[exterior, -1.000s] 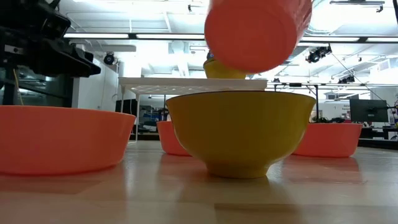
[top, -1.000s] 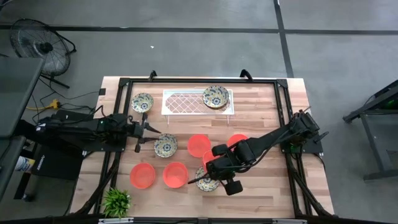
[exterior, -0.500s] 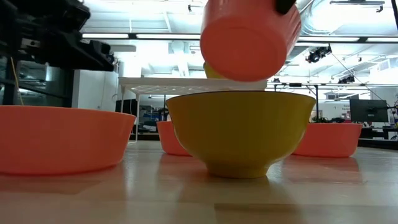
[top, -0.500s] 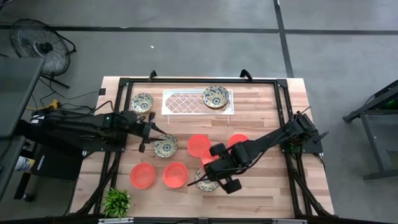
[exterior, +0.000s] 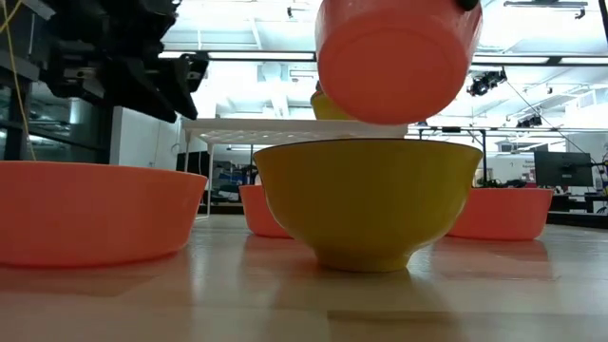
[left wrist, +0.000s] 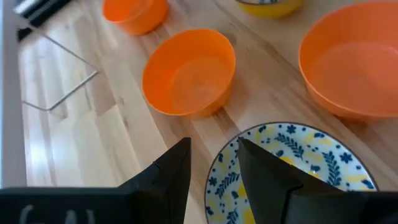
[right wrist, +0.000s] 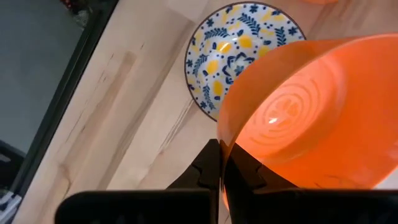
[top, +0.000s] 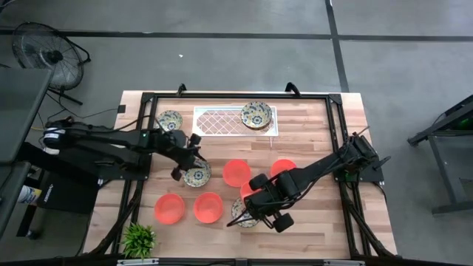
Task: Pick & Place Mini bowls
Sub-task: Put the orange bowl on the shelf
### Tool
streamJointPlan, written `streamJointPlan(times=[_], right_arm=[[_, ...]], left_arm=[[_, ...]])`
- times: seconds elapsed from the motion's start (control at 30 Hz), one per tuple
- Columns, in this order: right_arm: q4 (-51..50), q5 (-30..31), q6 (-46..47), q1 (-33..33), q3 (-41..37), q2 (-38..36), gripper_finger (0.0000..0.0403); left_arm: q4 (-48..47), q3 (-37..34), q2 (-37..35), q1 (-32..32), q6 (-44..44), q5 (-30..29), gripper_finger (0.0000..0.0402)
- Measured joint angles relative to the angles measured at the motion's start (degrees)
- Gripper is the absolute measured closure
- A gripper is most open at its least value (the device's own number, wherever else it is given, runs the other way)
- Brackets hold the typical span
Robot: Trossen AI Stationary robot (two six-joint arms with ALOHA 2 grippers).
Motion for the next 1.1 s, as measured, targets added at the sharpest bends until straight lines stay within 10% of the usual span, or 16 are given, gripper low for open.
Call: streamJointPlan(times=[0.73, 1.1], right_arm=[[-4.8, -0.9, -11.2, 0.0, 0.0, 0.0, 0.0403], [-3.7, -0.3, -19.0, -2.0, 0.0, 0.0, 0.0403]], left_arm=[[-14.2, 9.0, 3.9, -1.7, 5.9, 0.8, 0.0271], [-13.0, 14.9, 4.7, -10.4, 15.2, -10.9, 0.0271]])
